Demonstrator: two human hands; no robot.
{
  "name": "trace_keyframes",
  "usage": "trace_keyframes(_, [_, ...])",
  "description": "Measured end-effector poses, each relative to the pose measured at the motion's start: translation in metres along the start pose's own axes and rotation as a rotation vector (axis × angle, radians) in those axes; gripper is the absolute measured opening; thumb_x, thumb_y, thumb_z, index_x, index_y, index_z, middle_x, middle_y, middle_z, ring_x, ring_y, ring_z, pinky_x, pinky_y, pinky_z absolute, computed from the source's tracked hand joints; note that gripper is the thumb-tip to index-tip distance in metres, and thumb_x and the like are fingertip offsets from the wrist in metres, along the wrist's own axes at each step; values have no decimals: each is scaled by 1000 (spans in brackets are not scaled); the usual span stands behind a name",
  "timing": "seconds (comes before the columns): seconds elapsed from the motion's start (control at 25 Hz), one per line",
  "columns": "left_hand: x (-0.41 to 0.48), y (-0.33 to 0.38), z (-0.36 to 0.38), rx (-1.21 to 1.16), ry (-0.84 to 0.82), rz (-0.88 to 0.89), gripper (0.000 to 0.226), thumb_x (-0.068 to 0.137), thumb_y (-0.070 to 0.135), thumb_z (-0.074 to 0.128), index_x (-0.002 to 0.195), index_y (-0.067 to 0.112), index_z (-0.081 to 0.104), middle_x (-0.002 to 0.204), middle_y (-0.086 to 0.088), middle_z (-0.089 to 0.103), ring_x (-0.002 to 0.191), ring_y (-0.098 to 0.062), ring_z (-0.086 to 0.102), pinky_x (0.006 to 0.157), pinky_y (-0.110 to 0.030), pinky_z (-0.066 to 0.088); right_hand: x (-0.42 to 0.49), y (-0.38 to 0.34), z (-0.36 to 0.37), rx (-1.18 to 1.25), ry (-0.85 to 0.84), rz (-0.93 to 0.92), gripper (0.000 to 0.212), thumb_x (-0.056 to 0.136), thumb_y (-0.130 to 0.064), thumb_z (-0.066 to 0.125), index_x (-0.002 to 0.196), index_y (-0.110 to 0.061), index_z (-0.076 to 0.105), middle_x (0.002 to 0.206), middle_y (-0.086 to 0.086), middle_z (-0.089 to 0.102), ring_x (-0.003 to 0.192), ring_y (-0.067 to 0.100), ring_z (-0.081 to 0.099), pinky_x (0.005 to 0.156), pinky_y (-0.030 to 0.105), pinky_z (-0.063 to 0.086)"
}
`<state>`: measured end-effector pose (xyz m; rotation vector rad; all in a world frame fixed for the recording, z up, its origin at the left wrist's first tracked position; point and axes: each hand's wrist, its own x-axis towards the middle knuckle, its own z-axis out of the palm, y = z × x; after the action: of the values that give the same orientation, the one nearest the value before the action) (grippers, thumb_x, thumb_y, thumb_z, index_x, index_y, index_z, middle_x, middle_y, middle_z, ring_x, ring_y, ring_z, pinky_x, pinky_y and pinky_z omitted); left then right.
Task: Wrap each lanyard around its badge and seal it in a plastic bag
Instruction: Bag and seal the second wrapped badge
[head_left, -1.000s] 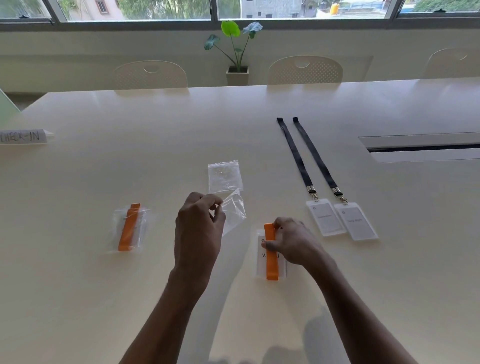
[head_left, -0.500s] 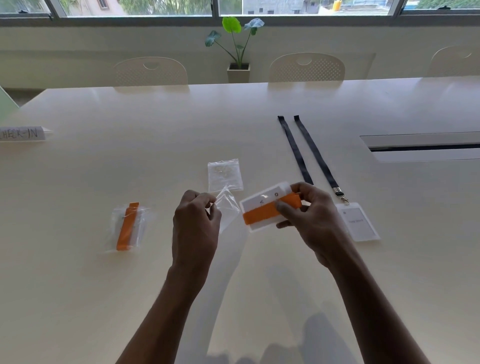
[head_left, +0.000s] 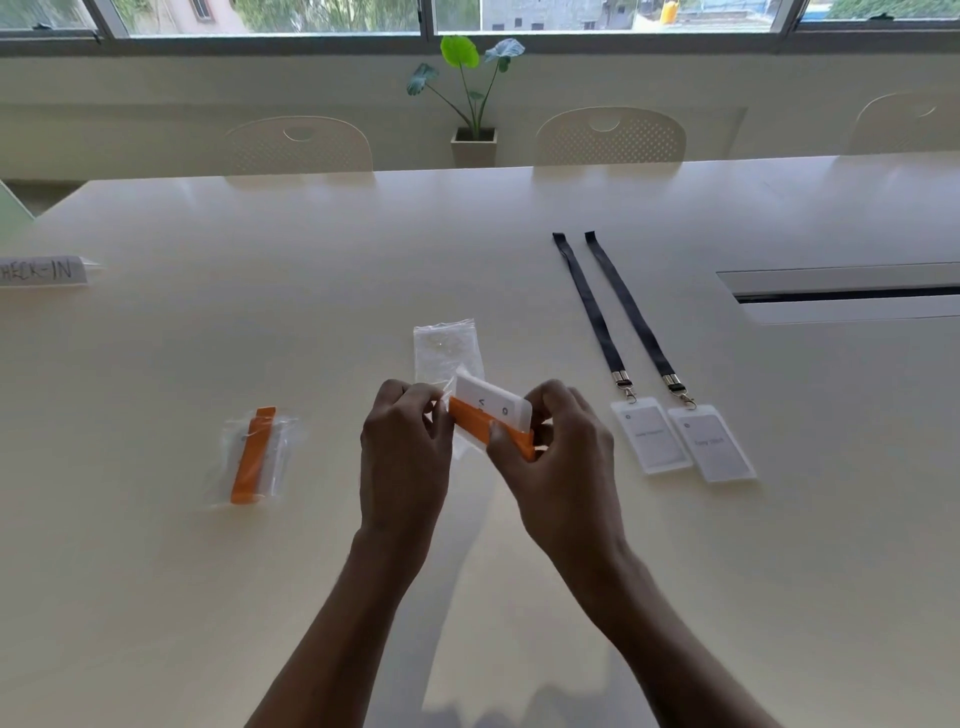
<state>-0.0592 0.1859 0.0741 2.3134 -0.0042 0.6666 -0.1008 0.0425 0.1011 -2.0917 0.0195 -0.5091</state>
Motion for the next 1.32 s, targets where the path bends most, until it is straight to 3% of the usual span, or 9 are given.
trace_keyframes(0.16, [-4, 0, 0, -39, 16, 20, 17, 96, 13, 74, 109, 1, 76, 102, -10, 71, 77, -11, 64, 73, -11, 53, -9, 5, 8, -4, -57, 44, 27, 87, -29, 79, 87, -22, 53, 87, -6, 58, 69, 9, 62, 58, 17, 55])
trace_keyframes(0.28, [-9, -1, -1, -49, -2, 66, 18, 97, 11, 73, 111, 1, 75, 104, -10, 71, 80, -13, 67, 75, -23, 62, -12, 9, 12, 51, -116, 136, 27, 88, -28, 81, 88, -21, 54, 88, -2, 63, 66, 14, 72, 54, 24, 61])
trace_keyframes(0.4, [-13, -1, -1, -43, -27, 97, 16, 98, 9, 72, 112, 3, 75, 104, -8, 70, 80, -15, 68, 75, -28, 63, -13, 13, 14, 182, -156, 236, 30, 87, -23, 84, 83, -22, 54, 84, -4, 64, 66, 4, 74, 51, 18, 59])
trace_keyframes(0.64, [-20, 3, 0, -44, -150, 150, 18, 96, 9, 73, 112, 2, 78, 100, -6, 71, 77, -14, 67, 74, -23, 58, -16, 25, 19, 303, -59, 307, 28, 87, -27, 84, 87, -13, 59, 82, -2, 65, 75, 5, 74, 53, 21, 61])
trace_keyframes(0.88, [-27, 14, 4, -115, -200, 172, 15, 95, 6, 74, 110, 7, 80, 96, -2, 70, 77, -9, 65, 75, -11, 51, -16, 35, 22, 197, 3, 321, 27, 86, -28, 83, 84, -20, 58, 74, -3, 68, 61, 16, 72, 49, 33, 60])
trace_keyframes(1.12, [-34, 15, 11, -129, -215, 91, 12, 95, 10, 74, 105, 11, 81, 98, 3, 71, 77, -4, 65, 76, -6, 50, -18, 42, 18, 278, -122, 375, 28, 86, -24, 85, 93, -16, 59, 81, -1, 70, 66, 7, 73, 56, 21, 59])
trace_keyframes(1.32, [-35, 12, 13, -76, -238, 81, 12, 97, 15, 74, 106, 12, 81, 98, 2, 71, 77, -8, 67, 76, -21, 58, -22, 43, 19, 255, -136, 360, 25, 90, -25, 82, 96, -19, 59, 89, -4, 71, 80, -7, 72, 59, 10, 53])
